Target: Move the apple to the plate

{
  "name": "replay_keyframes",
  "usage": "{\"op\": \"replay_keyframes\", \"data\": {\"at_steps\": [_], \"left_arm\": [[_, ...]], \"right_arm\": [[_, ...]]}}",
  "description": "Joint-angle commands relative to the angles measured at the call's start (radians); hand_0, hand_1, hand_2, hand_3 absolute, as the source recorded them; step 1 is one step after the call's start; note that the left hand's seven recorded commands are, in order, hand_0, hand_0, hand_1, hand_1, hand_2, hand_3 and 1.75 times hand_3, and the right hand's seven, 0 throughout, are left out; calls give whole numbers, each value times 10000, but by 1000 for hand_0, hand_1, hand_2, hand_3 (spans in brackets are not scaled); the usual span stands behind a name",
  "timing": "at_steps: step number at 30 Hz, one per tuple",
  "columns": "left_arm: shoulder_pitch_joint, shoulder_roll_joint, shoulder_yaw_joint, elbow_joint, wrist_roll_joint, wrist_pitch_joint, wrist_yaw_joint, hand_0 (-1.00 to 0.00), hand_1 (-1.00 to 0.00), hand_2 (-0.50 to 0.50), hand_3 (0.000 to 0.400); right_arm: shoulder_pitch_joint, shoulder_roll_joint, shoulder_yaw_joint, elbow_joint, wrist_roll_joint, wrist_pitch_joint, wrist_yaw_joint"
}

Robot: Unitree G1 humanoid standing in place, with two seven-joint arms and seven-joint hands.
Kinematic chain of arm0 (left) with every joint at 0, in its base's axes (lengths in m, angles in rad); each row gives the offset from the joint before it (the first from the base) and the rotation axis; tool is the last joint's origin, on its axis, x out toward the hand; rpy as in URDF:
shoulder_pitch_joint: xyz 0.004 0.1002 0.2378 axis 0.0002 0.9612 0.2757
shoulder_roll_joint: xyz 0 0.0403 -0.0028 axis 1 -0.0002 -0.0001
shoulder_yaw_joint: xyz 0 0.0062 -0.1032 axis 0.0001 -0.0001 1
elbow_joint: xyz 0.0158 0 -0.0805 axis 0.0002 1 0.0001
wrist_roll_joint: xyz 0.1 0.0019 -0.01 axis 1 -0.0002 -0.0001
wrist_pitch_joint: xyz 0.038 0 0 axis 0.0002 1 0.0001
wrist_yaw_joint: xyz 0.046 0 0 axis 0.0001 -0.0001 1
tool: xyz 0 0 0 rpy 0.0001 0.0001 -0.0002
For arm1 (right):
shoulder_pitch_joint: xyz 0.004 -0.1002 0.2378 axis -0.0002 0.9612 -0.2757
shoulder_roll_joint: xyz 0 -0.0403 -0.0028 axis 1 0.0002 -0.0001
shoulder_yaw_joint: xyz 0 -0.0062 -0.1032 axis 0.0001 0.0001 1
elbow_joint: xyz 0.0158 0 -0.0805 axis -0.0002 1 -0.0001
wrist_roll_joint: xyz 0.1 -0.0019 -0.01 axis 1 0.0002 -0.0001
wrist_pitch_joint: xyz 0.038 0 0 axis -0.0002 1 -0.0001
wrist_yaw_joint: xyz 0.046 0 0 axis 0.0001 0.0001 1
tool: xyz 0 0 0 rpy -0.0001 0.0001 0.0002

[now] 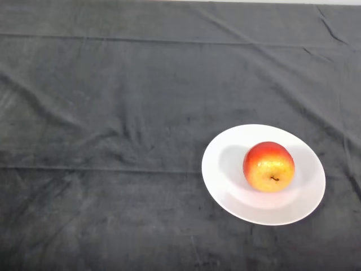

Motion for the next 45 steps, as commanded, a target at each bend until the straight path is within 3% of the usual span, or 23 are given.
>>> {"op": "replay_keyframes", "data": {"at_steps": [1, 18, 45], "left_arm": [[263, 853, 322, 265, -174, 146, 130, 0, 0, 0, 0], [342, 782, 927, 54, -231, -4, 698, 0, 0, 0, 0], [447, 638, 1014, -155, 329, -266, 1052, 0, 0, 0, 0]], "right_arm": [[779, 471, 244, 335, -216, 146, 128], [773, 471, 245, 348, -219, 139, 126], [773, 472, 246, 348, -218, 137, 125]]}}
